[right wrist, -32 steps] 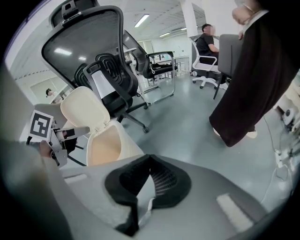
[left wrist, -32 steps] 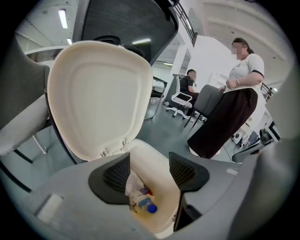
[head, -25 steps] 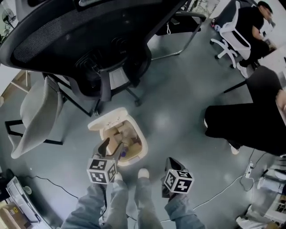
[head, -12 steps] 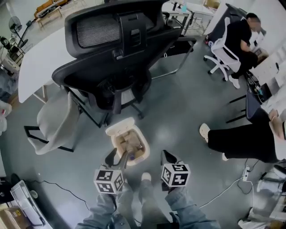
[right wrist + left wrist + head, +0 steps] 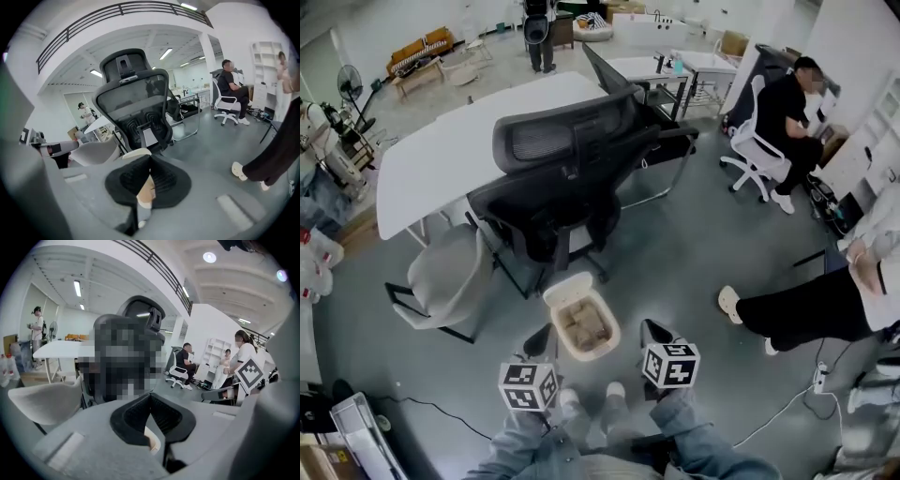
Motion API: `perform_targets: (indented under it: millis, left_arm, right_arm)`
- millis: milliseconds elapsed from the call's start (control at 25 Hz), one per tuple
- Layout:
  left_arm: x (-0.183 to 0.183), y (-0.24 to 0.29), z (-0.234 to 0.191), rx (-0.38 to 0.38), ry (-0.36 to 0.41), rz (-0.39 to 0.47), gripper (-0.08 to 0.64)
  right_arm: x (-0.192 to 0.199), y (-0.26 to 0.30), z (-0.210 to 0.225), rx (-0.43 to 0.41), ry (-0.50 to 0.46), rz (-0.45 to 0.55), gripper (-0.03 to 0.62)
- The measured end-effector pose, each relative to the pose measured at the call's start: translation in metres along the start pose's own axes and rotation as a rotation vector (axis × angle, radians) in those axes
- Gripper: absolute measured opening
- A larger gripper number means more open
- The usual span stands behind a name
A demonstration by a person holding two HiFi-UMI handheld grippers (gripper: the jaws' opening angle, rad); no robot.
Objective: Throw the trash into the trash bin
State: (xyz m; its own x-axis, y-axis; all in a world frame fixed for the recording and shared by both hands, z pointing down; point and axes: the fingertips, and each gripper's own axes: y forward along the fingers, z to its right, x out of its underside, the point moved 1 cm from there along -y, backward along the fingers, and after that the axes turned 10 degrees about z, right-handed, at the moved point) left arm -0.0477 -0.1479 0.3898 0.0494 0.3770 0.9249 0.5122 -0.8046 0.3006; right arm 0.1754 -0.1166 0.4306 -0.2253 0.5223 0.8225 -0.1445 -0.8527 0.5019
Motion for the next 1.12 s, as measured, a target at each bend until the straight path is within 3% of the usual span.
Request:
perform_targets:
  millis: [240, 440, 640, 1120]
  left_arm:
    - [-0.049, -0.021, -0.020, -0.073, 0.061, 0.095, 0.009]
    - [-0.081, -0.048, -0.063, -0.196, 0.050, 0.177, 0.009]
    - [-0.082, -0.066, -0.090, -0.287, 0.009, 0.206, 0.009]
    - [-0.090, -0.059, -0.089, -0.301, -0.011, 0.233, 0.009]
  right_arm:
    - [-0.038, -0.011, -0.012, -0.009, -0.013, 0.071, 0.003]
    - [-0.079, -0.028, 0.006, 0.054, -0.030, 0.152, 0.003]
    - [-0.086, -0.035, 0.025, 0.109, -0.027, 0.159, 0.003]
    - [-0.104, -0.029, 0.008, 0.078, -0.152, 0.158, 0.003]
